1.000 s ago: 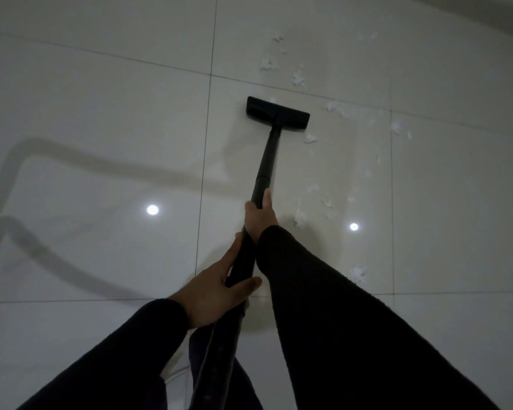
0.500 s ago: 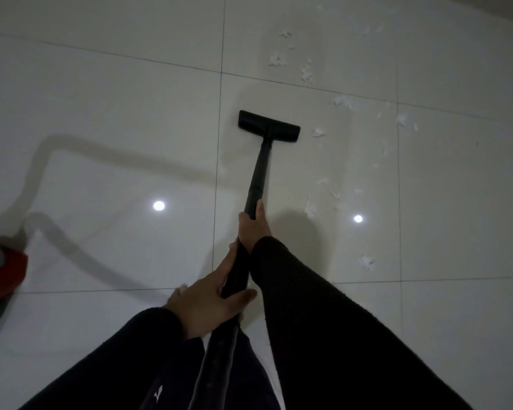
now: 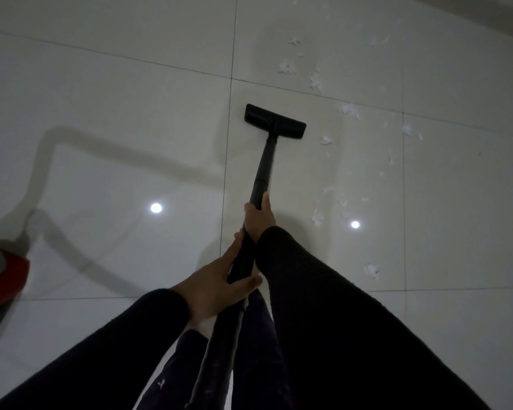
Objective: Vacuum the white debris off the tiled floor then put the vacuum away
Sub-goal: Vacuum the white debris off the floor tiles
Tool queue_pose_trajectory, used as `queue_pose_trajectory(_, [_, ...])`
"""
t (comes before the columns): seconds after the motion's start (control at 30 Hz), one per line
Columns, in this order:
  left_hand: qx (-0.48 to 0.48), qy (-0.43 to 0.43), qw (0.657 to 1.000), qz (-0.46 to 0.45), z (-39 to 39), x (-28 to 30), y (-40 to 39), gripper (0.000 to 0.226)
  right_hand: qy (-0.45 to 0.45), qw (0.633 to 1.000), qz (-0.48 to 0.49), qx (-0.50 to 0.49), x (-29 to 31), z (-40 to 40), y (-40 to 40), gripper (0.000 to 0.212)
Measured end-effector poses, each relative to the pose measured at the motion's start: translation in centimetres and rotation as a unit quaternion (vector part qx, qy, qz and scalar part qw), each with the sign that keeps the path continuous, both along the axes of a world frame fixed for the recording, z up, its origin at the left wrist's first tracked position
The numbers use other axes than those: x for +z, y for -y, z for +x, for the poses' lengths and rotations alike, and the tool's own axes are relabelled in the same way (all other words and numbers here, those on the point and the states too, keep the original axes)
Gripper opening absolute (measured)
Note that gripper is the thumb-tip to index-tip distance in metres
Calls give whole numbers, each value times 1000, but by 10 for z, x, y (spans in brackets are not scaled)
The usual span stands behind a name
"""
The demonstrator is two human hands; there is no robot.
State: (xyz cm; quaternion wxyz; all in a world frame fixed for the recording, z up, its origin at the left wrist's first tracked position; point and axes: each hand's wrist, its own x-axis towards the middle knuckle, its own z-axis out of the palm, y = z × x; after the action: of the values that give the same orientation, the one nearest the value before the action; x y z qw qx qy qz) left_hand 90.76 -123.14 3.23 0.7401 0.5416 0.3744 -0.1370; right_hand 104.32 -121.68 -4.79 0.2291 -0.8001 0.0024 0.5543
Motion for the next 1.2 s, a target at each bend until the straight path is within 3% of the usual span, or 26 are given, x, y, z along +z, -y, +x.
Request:
queue_pose_trajectory(0.63, [70, 31, 996, -36, 143, -8, -121, 77, 31, 996, -2, 80, -5, 146, -130, 64])
queue_pose_trajectory(1.0, [49, 6, 999, -1, 182, -18, -196, 80, 41, 996, 6, 80, -13, 189, -205, 65])
queue_pose_trajectory(1.2, [-10, -20, 999, 24, 196, -23, -257, 76, 36, 998, 10, 57, -19, 203, -261, 65])
